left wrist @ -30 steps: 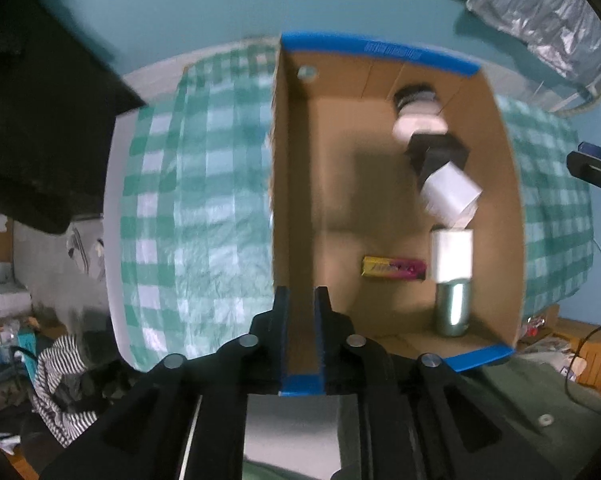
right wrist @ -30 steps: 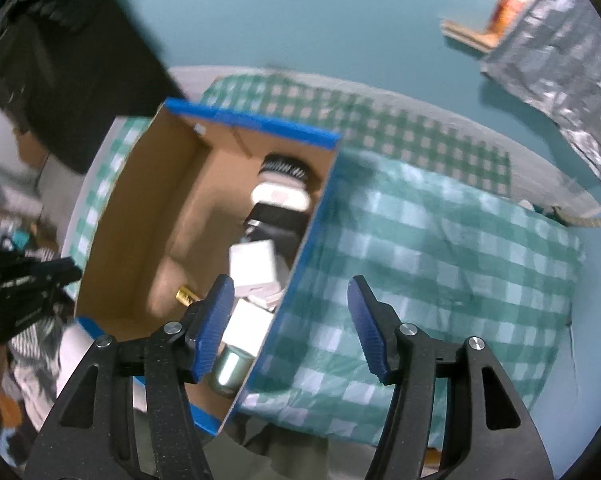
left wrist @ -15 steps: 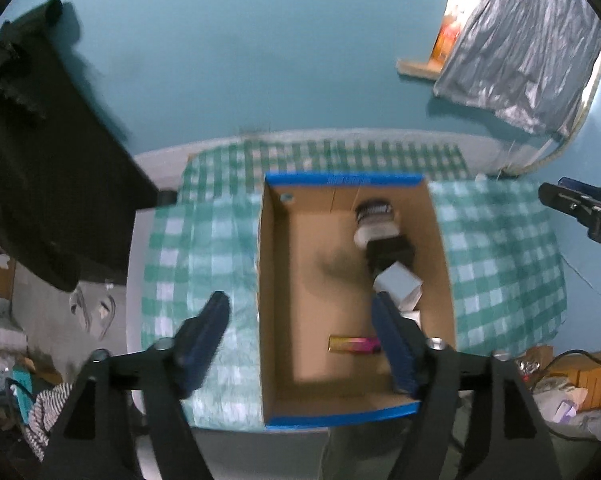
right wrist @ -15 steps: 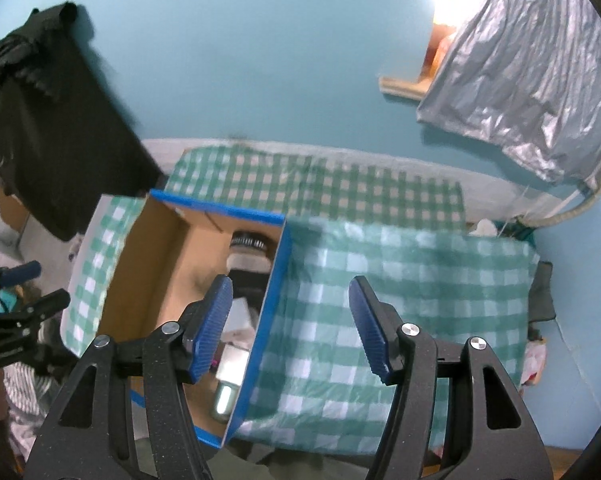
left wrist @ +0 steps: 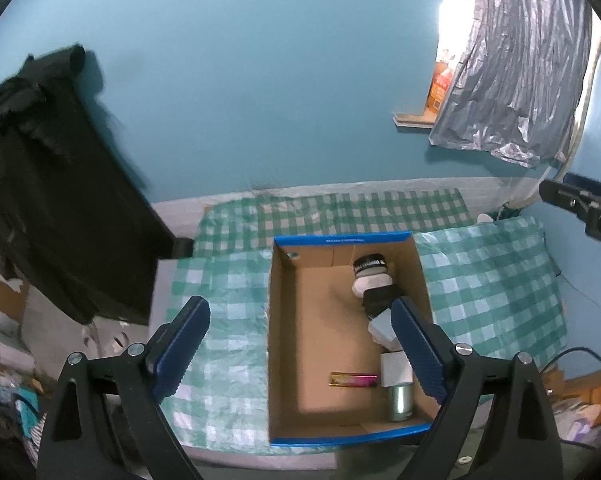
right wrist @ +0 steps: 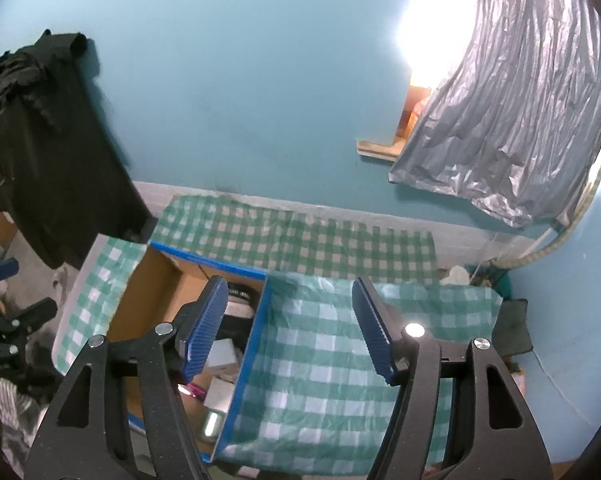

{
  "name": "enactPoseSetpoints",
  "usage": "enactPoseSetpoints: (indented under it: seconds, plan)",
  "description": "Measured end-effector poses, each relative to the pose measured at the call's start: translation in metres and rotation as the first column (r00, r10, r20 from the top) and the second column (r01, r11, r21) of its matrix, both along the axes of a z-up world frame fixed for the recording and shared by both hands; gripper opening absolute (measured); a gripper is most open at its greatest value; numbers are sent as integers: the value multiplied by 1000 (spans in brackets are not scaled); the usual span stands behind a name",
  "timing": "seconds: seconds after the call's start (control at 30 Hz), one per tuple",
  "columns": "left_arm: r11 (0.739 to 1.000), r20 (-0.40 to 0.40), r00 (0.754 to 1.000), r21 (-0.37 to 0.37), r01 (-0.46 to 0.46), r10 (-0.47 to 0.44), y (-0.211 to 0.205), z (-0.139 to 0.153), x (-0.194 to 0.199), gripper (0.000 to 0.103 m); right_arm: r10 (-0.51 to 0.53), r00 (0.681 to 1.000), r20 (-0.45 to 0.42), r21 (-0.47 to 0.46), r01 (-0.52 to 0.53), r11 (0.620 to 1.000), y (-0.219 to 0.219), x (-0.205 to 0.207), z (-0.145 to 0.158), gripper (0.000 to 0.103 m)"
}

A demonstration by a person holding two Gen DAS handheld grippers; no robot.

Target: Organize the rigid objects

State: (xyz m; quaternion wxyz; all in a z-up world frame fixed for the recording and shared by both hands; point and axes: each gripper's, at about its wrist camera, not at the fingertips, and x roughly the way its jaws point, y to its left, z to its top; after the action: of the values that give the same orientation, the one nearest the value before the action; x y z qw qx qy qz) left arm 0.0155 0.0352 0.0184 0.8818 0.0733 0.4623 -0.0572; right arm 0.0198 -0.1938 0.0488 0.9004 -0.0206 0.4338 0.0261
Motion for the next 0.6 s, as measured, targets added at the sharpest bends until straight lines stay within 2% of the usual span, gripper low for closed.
enactPoseSetpoints:
  seconds: [0.33, 0.6]
  plan:
    - [1000, 13, 1000, 6, 11, -11, -9, 9, -7, 94, -11, 1000, 17, 14, 11, 1000, -10, -8, 6, 64]
    - [1000, -13, 1000, 9, 6, -5, -15, 2, -5, 94, -17, 1000, 4, 15, 17, 1000, -17, -10, 3, 64]
